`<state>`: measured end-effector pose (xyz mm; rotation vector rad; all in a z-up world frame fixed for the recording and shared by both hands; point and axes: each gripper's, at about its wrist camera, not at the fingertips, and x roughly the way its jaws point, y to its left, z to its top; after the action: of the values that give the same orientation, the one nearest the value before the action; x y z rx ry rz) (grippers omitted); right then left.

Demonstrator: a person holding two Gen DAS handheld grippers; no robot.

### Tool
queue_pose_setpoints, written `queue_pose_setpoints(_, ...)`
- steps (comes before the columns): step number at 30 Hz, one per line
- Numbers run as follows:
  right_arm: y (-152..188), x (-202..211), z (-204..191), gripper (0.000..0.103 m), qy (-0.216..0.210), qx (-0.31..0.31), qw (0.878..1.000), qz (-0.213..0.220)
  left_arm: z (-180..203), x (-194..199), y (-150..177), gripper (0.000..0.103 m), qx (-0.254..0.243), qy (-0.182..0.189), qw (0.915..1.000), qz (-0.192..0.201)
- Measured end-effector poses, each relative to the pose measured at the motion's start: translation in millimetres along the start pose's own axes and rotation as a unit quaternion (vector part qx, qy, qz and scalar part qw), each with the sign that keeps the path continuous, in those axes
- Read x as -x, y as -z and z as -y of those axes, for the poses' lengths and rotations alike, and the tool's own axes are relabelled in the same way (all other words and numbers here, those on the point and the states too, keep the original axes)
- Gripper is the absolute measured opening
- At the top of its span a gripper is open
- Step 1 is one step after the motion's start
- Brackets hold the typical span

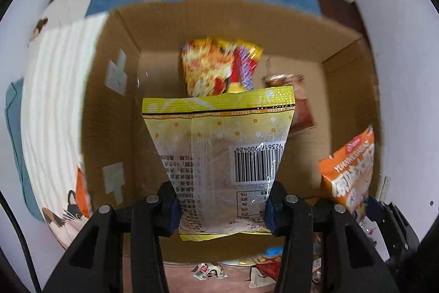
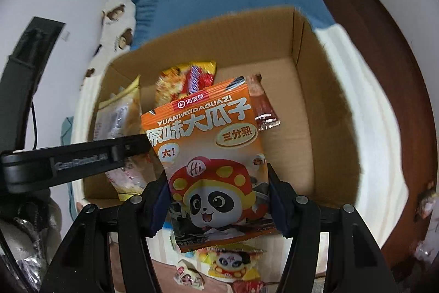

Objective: Organize snacks
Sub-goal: 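Lower both bags into the cardboard box and open both tools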

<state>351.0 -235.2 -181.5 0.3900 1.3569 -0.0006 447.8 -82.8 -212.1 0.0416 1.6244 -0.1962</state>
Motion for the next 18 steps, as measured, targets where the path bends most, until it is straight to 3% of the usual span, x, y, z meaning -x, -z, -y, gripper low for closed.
queue_pose_setpoints(9,-15.0,-53.5,1.5,0.065,0.019,-0.002,0.999,-0.049,8.7,-46.9,-4.8,0.045,0.004,0.015,0.9974,-0.07)
queue_pose_setpoints(11,-14.9,-62.6,5.7,0.072,0.022,-0.007,0.997,-0.067,8.4,-51.8,-5.0,0.05,0.01,0.02,0.9964,-0.082)
queue_pose_setpoints(13,-14.4,-69.4,7.8,0.095,0.025,-0.012,0.996,-0.08,9.0,-50.9,-6.1,0.074,0.008,0.024,0.9966,-0.078)
queue_pose_setpoints(15,-13.9,-70.8,6.4,0.095,0.031,-0.005,0.996,-0.084,9.2,-46.4,-9.2,0.09,0.003,0.011,0.9979,-0.064)
queue_pose_setpoints(18,-13.3,-74.0,5.4,0.096,0.039,0.005,0.995,-0.09,9.1,-39.1,-10.1,0.094,0.006,0.006,0.9986,-0.052)
